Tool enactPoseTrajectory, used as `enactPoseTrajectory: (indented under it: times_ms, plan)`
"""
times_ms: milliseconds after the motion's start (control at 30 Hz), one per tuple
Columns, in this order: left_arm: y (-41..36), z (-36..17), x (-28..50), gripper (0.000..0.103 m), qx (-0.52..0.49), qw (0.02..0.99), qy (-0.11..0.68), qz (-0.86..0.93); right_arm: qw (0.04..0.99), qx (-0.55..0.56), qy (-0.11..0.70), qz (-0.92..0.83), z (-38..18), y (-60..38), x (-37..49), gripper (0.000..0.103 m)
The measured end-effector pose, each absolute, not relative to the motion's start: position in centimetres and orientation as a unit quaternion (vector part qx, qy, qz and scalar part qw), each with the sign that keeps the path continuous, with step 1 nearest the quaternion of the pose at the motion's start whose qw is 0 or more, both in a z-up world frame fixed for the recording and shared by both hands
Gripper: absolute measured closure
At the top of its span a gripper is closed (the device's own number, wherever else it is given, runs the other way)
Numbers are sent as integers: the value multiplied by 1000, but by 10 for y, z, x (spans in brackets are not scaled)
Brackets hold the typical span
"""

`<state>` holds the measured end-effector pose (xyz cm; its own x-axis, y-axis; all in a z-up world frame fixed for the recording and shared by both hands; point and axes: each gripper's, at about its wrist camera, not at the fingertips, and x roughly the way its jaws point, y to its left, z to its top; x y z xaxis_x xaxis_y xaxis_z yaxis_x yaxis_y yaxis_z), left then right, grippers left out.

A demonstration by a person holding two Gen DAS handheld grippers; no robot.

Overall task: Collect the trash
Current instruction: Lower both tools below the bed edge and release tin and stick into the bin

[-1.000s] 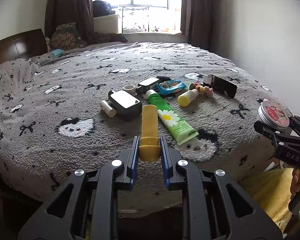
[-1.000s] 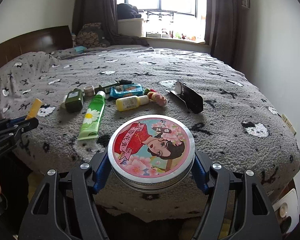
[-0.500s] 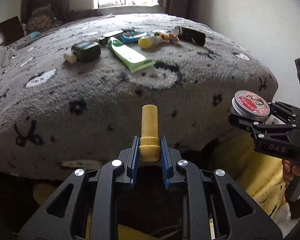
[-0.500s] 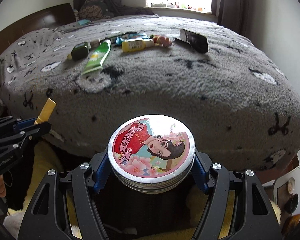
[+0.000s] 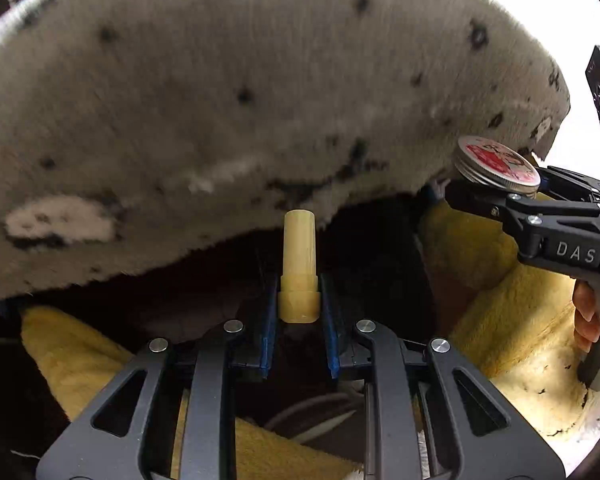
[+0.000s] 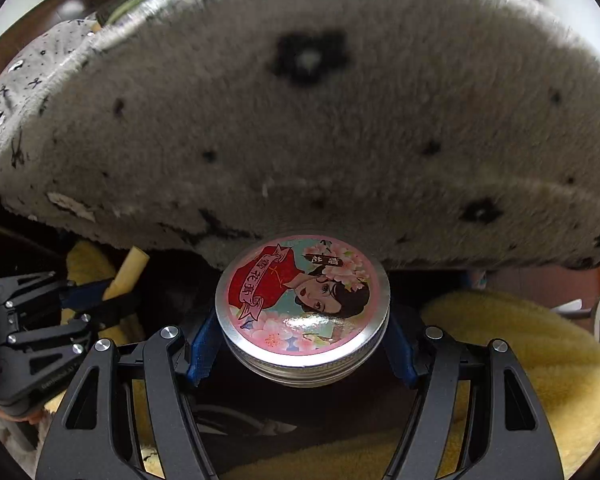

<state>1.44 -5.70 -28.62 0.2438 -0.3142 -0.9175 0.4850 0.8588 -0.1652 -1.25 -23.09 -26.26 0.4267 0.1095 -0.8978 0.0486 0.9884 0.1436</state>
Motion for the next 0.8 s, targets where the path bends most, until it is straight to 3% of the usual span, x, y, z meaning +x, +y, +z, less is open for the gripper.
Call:
enactPoseTrajectory:
  times_ms: [567, 633, 800]
  plan:
    - [-72, -345, 26, 84, 69, 731, 624, -267, 789, 87, 607, 40, -313, -218, -1, 33]
    - [-70, -346, 26, 72, 67, 732, 625, -265, 788, 87, 608, 39, -313, -217, -1, 33]
    - [-60, -338, 26, 65, 65, 739, 617, -262, 791, 91, 604, 30, -306, -222, 3, 26]
